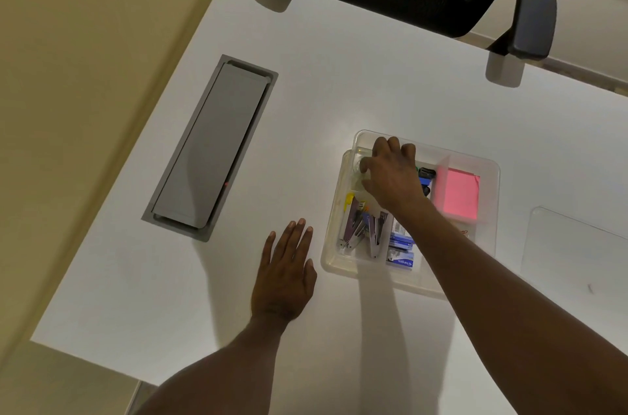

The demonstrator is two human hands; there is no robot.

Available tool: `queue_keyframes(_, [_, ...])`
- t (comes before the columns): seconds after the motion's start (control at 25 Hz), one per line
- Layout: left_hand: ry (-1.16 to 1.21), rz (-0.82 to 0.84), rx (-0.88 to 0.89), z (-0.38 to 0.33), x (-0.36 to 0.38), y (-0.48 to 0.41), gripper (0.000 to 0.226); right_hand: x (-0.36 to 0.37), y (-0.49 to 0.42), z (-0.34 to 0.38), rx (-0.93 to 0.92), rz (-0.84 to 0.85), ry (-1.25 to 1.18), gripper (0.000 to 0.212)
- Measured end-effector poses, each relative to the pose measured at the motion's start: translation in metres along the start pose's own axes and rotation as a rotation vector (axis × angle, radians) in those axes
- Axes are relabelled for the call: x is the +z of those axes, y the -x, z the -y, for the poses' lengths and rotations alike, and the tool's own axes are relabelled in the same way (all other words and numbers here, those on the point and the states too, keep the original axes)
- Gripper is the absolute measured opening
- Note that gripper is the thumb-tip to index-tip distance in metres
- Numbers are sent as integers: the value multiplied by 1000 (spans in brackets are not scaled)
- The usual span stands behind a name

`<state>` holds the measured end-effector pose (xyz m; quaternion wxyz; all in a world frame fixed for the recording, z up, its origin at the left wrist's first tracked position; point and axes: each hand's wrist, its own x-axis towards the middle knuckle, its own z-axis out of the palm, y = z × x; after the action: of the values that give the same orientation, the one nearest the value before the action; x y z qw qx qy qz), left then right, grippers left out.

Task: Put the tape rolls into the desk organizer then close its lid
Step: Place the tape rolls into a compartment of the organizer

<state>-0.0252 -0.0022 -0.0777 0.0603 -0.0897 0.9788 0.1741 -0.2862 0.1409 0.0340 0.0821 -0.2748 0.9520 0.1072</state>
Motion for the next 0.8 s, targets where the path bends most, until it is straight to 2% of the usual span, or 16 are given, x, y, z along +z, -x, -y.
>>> queue_keyframes(0.16, [-4, 11, -5, -1, -1, -1, 64, 2, -1, -6, -6, 13, -3, 54])
queue_keyframes(0.36, [1, 23, -7, -2, -3, 0, 63, 4, -6, -8, -76, 75, -34, 49])
queue_keyframes(0.68, [28, 35, -8, -5, -11, -1, 63, -3, -13, -20, -218, 186, -69, 56])
queue_keyframes(0.8, [24, 45, -10, -5, -13, -1, 64, -7, -16, -23, -244, 208, -55, 45])
